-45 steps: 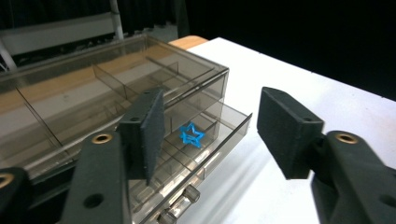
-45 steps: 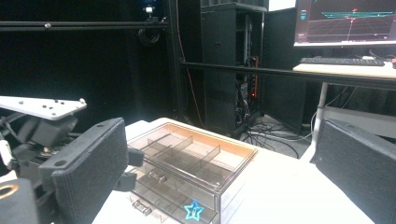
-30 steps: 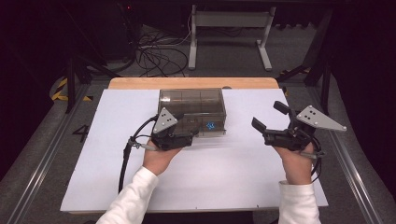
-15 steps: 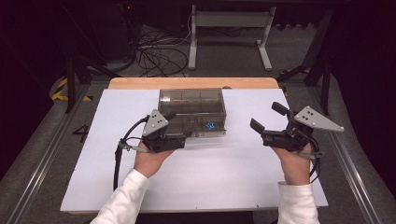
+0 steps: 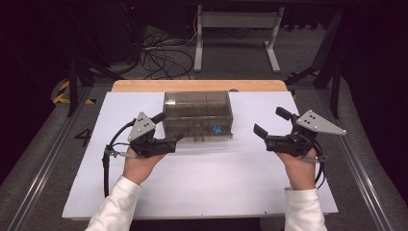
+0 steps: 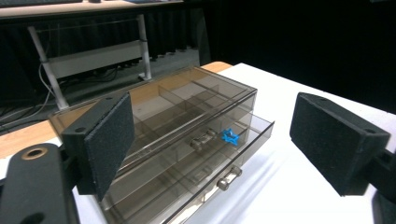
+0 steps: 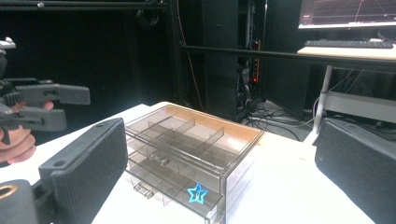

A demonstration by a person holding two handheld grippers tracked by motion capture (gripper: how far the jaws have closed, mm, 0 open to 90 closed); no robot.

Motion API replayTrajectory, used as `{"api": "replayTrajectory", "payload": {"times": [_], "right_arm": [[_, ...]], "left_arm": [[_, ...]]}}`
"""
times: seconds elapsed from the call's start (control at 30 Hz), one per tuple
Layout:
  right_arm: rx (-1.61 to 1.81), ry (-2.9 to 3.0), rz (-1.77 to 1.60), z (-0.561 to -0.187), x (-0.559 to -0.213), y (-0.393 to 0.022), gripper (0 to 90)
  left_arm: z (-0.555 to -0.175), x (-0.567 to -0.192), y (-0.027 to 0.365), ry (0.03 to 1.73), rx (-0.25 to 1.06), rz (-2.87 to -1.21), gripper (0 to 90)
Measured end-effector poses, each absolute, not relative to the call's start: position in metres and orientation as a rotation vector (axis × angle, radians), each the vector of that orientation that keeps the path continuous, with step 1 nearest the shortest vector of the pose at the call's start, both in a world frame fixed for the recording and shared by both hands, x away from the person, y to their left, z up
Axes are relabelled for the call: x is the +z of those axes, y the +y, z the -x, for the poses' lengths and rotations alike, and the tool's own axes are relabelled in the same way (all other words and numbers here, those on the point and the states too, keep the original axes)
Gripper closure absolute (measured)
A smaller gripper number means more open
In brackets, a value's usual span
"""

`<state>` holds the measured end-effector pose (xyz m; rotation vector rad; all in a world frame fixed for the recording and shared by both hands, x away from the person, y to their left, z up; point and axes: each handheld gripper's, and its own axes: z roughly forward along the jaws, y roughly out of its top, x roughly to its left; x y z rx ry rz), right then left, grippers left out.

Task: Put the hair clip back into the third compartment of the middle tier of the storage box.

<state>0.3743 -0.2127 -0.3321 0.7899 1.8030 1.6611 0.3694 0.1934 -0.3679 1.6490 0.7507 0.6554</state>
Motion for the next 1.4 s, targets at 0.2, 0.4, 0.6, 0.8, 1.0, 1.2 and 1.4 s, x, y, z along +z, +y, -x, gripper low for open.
{"api": "replayTrajectory", "payload": {"times": [0.2, 0.4, 0.6, 0.8, 1.0, 1.2, 1.4], "right_arm": [[1.653, 1.809, -0.799, -0.376, -0.335, -0.210, 3.0], [1.641, 1.815, -0.809, -0.376, -0.338, -0.211, 2.9], [1.634, 1.816, -0.808, -0.376, -0.339, -0.210, 2.8], [1.630, 1.818, -0.815, -0.376, -0.340, -0.209, 2.7], [1.626, 1.819, -0.814, -0.376, -0.341, -0.209, 2.7], [1.631, 1.804, -0.831, -0.377, -0.342, -0.210, 2.3], [1.633, 1.790, -0.835, -0.376, -0.342, -0.214, 2.3]], "left_arm": [[-0.364, -0.365, 0.205, 0.762, 0.661, -1.633, 13.5], [-0.358, -0.363, 0.217, 0.768, 0.661, -1.612, 12.7], [-0.354, -0.363, 0.226, 0.765, 0.670, -1.607, 11.4], [-0.348, -0.364, 0.236, 0.761, 0.679, -1.591, 10.8], [-0.343, -0.363, 0.246, 0.764, 0.694, -1.575, 10.8], [-0.338, -0.362, 0.256, 0.766, 0.699, -1.557, 10.6], [-0.333, -0.361, 0.262, 0.763, 0.706, -1.557, 10.5]]}}
